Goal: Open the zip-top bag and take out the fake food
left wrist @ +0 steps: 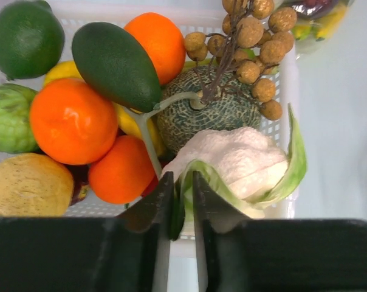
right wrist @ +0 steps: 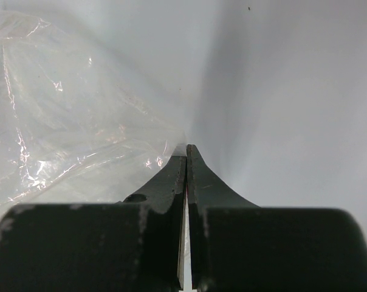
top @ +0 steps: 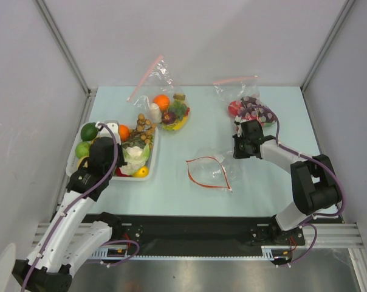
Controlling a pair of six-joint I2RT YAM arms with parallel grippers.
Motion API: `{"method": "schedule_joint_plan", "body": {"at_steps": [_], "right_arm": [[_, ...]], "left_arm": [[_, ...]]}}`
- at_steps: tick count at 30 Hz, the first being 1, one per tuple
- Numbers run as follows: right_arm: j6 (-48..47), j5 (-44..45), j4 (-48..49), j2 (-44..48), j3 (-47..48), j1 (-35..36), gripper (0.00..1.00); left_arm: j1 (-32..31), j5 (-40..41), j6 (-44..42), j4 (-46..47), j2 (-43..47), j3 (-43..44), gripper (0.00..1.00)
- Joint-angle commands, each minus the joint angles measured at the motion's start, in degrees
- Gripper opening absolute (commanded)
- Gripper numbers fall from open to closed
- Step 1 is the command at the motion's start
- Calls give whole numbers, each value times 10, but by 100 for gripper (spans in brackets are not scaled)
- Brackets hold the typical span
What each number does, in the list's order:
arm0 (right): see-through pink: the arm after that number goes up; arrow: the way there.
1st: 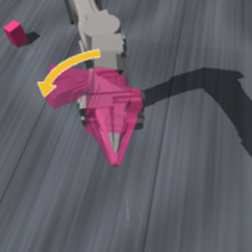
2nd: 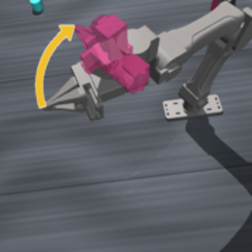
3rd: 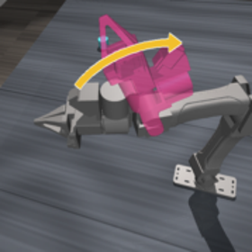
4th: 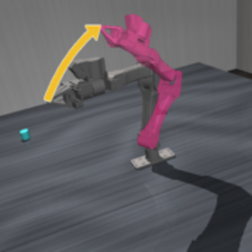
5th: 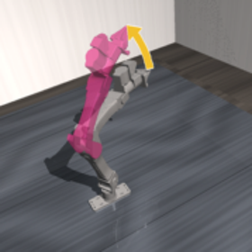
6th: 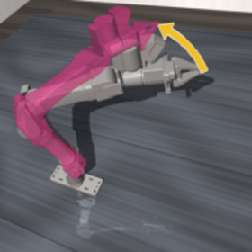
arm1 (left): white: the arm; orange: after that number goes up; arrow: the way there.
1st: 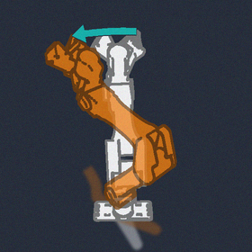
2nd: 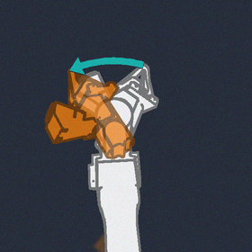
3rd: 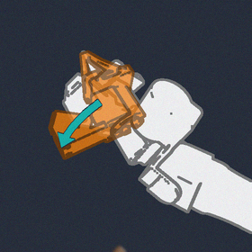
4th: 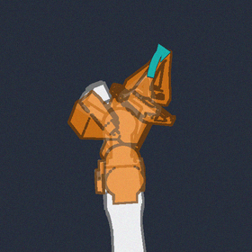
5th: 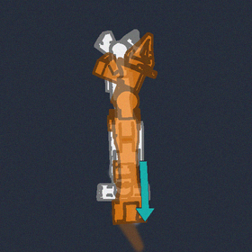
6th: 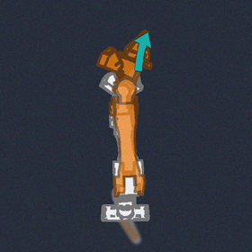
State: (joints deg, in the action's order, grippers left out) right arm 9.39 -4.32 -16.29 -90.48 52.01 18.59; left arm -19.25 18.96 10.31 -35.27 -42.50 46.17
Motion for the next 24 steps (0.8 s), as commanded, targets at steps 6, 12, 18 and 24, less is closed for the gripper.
{"method": "schedule_joint_plan", "body": {"at_steps": [6,12,18,24], "right_arm": [[-3,9,-4,-5,22,2,0],[-5,9,-6,-5,21,3,0],[-2,8,-6,-5,20,2,0],[-4,8,-7,-3,20,2,0]], "left_arm": [[9,6,-18,23,-8,13,54],[14,-18,-19,36,-21,28,73],[14,-22,-24,38,-27,58,86],[14,-28,-22,42,-18,70,93]]}}
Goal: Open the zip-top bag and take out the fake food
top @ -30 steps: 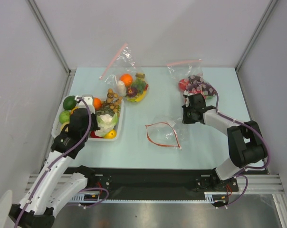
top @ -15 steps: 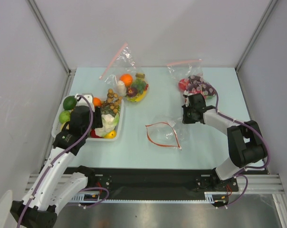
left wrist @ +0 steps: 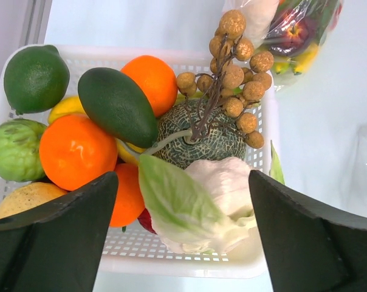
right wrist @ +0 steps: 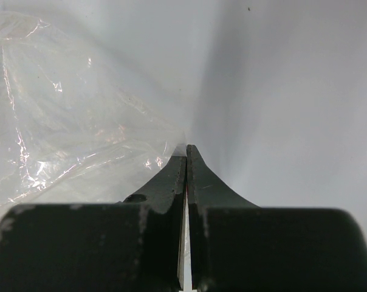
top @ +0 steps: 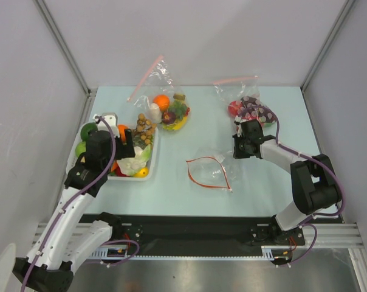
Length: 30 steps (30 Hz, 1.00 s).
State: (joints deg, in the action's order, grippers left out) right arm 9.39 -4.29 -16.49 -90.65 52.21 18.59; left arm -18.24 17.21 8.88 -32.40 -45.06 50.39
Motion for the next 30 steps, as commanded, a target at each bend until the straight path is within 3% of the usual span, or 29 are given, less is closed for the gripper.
{"method": "schedule_joint_plan", "body": {"at_steps": [1,10,17,19,20,22,23,30], "right_arm": [[-4,8,-5,-1,18,2,0],[-1,13,-15,14,25,3,0],[-3,30,-44,67,37,7,47],[-3,33,-55,84,40,7,54],[-4,38,-57,102,42,8,65],[-6,43,-70,121,47,8,77],[-9,43,-73,130,47,8,82],[-24,101,-82,238,52,4,87]], "left_arm": [[4,-10,-8,10,8,30,96],[4,-13,-4,14,8,45,100],[4,-45,8,13,0,67,100],[4,-52,10,14,0,71,100],[4,-57,13,13,0,73,100],[4,-61,16,14,0,77,100],[5,-65,17,13,0,79,100],[4,-84,32,6,-2,86,100]]}}
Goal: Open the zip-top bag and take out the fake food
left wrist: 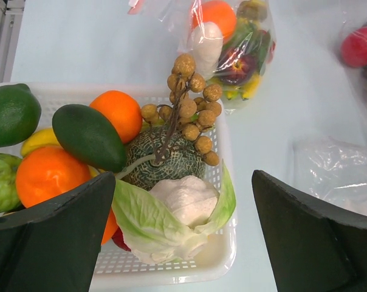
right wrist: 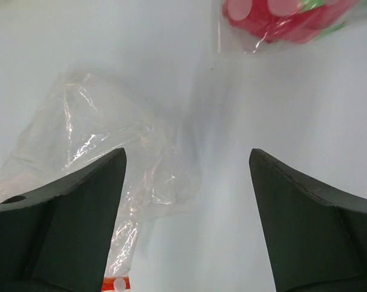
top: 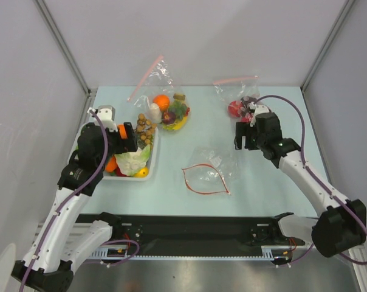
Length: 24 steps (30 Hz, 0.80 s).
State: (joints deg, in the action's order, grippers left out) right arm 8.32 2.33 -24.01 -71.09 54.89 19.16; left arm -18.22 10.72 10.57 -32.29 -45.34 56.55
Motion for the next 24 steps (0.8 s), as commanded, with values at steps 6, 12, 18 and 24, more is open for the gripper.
{"method": "schedule_joint_plan", "body": {"at_steps": [6,12,18,24], "right_arm": [[-20,28,14,108,15,-25,94],[-19,8,19,130,7,-53,98],[-17,0,26,137,2,-61,100],[-17,-1,26,138,5,-63,100]], "left_arm": [[4,-22,26,-7,-2,33,100],[4,-18,30,-10,-2,32,100],[4,-5,31,-18,3,34,100],[4,-3,30,-22,2,39,100]]}}
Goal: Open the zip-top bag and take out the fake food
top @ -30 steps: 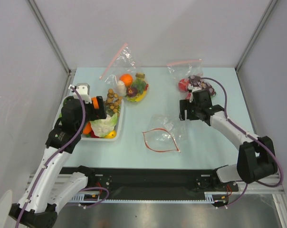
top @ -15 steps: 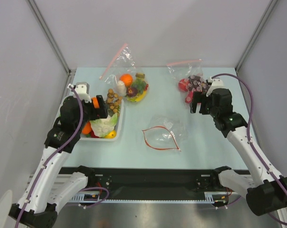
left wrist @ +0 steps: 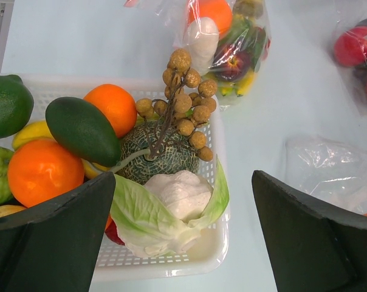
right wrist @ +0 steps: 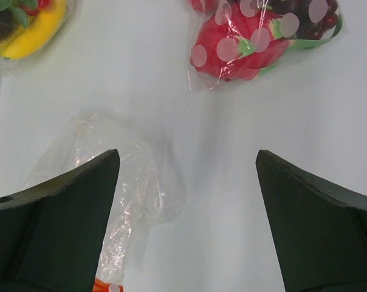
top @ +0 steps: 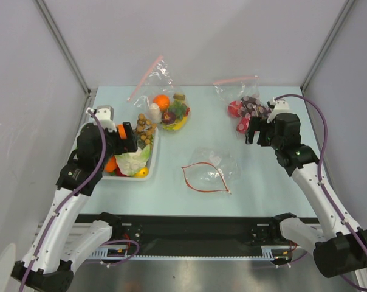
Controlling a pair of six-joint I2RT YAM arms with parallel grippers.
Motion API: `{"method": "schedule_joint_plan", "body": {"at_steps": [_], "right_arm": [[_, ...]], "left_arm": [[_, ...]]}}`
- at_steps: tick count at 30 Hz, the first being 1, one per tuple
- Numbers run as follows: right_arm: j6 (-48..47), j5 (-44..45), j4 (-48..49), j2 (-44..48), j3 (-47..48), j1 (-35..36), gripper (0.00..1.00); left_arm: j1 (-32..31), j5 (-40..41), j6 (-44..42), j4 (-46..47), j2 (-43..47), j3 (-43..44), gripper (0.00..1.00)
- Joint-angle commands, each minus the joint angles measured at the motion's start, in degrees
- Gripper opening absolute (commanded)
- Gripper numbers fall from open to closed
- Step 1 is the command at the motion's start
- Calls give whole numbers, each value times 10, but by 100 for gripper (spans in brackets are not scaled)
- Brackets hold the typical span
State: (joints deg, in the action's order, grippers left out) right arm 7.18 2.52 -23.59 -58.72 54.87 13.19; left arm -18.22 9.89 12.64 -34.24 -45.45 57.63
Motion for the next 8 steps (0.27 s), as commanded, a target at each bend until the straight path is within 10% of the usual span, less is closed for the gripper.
{"method": "schedule_joint_plan", "body": {"at_steps": [1,8], "right_arm": [[-6,-4,21,14,6,-4,100],[-9,-7,19,17,9,-6,100]], "left_arm": [[4,3,8,-2,3,29,100],[4,8,0,-4,-3,35,100]]}}
